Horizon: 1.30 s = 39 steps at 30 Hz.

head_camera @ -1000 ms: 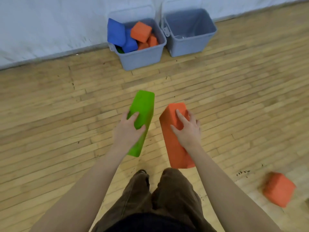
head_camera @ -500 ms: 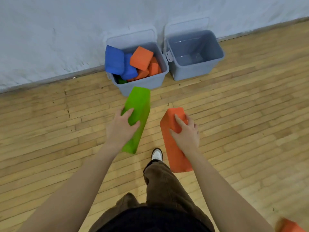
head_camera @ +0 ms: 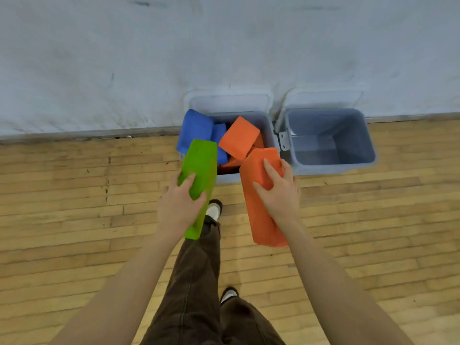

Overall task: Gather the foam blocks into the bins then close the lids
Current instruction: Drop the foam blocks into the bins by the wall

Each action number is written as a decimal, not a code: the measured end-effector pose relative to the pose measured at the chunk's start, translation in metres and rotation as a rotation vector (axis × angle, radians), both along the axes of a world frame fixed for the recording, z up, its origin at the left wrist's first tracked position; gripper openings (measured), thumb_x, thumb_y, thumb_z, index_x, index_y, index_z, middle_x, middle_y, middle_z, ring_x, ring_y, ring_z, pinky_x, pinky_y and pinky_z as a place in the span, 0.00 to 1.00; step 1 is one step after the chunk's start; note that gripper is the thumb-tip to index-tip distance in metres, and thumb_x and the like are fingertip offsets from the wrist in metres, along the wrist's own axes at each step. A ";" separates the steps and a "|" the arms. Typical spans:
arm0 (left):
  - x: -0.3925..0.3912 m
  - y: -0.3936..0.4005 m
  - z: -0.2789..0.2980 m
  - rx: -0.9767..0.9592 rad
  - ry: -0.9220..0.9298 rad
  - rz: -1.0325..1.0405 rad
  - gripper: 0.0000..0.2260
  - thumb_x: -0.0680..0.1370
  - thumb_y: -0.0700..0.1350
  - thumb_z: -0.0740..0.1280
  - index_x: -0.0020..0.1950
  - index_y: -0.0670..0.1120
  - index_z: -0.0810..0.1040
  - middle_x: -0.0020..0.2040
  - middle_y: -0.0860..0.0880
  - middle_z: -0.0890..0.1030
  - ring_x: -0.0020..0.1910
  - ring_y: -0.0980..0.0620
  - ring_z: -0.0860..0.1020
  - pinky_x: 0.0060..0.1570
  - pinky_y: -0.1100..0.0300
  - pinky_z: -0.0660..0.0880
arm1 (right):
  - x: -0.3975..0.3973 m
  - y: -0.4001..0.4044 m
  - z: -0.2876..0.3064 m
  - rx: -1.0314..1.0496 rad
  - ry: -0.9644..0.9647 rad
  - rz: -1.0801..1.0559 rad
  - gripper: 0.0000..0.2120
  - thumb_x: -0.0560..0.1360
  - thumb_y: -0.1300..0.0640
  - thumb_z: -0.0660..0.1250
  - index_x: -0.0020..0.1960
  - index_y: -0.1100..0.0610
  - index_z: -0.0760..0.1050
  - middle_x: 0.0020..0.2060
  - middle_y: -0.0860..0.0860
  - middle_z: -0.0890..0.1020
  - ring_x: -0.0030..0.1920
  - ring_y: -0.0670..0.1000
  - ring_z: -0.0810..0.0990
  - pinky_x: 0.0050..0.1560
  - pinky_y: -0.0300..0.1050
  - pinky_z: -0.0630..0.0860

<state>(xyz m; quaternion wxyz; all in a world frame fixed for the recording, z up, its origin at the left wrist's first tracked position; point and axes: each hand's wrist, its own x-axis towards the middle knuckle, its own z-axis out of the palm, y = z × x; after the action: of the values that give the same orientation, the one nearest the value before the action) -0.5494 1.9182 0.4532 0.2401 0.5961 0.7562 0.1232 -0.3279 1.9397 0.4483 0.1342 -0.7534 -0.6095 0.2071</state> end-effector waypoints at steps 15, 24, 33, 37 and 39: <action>0.021 0.326 -0.115 -0.056 0.121 -0.173 0.24 0.75 0.55 0.67 0.69 0.51 0.70 0.73 0.45 0.62 0.59 0.37 0.71 0.53 0.45 0.69 | 0.014 0.283 -0.105 -0.096 -0.106 -0.243 0.29 0.74 0.45 0.67 0.73 0.40 0.61 0.74 0.53 0.56 0.67 0.61 0.60 0.67 0.60 0.59; 0.060 0.400 -0.262 -0.106 0.280 -0.208 0.27 0.67 0.51 0.76 0.62 0.43 0.76 0.66 0.34 0.70 0.51 0.32 0.76 0.41 0.44 0.75 | 0.050 0.378 -0.259 -0.191 -0.283 -0.213 0.31 0.76 0.45 0.66 0.75 0.44 0.58 0.75 0.59 0.52 0.68 0.67 0.60 0.65 0.65 0.61; 0.092 0.396 -0.330 -0.185 0.288 -0.361 0.28 0.69 0.52 0.72 0.68 0.54 0.72 0.64 0.37 0.74 0.51 0.34 0.76 0.40 0.46 0.75 | 0.061 0.380 -0.354 -0.520 -0.061 0.027 0.24 0.81 0.44 0.52 0.76 0.42 0.52 0.76 0.46 0.56 0.72 0.57 0.59 0.66 0.61 0.59; 0.092 0.399 -0.309 -0.251 0.246 -0.313 0.28 0.77 0.53 0.63 0.75 0.54 0.59 0.72 0.41 0.64 0.63 0.35 0.68 0.56 0.45 0.69 | 0.065 0.376 -0.334 -0.525 0.000 0.008 0.23 0.81 0.47 0.52 0.76 0.45 0.56 0.75 0.50 0.60 0.71 0.59 0.62 0.68 0.60 0.61; 0.089 0.398 -0.289 -0.266 0.226 -0.290 0.27 0.78 0.53 0.61 0.76 0.52 0.58 0.73 0.43 0.63 0.66 0.38 0.66 0.59 0.46 0.66 | 0.067 0.369 -0.314 -0.459 0.059 -0.027 0.23 0.81 0.49 0.54 0.75 0.49 0.59 0.73 0.54 0.64 0.69 0.60 0.65 0.66 0.60 0.65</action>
<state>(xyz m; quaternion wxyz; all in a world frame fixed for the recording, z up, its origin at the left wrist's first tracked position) -0.4604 2.3167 0.1640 0.2452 0.6717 0.6944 -0.0809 -0.2606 2.3083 0.1343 -0.0201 -0.7659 -0.5321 0.3603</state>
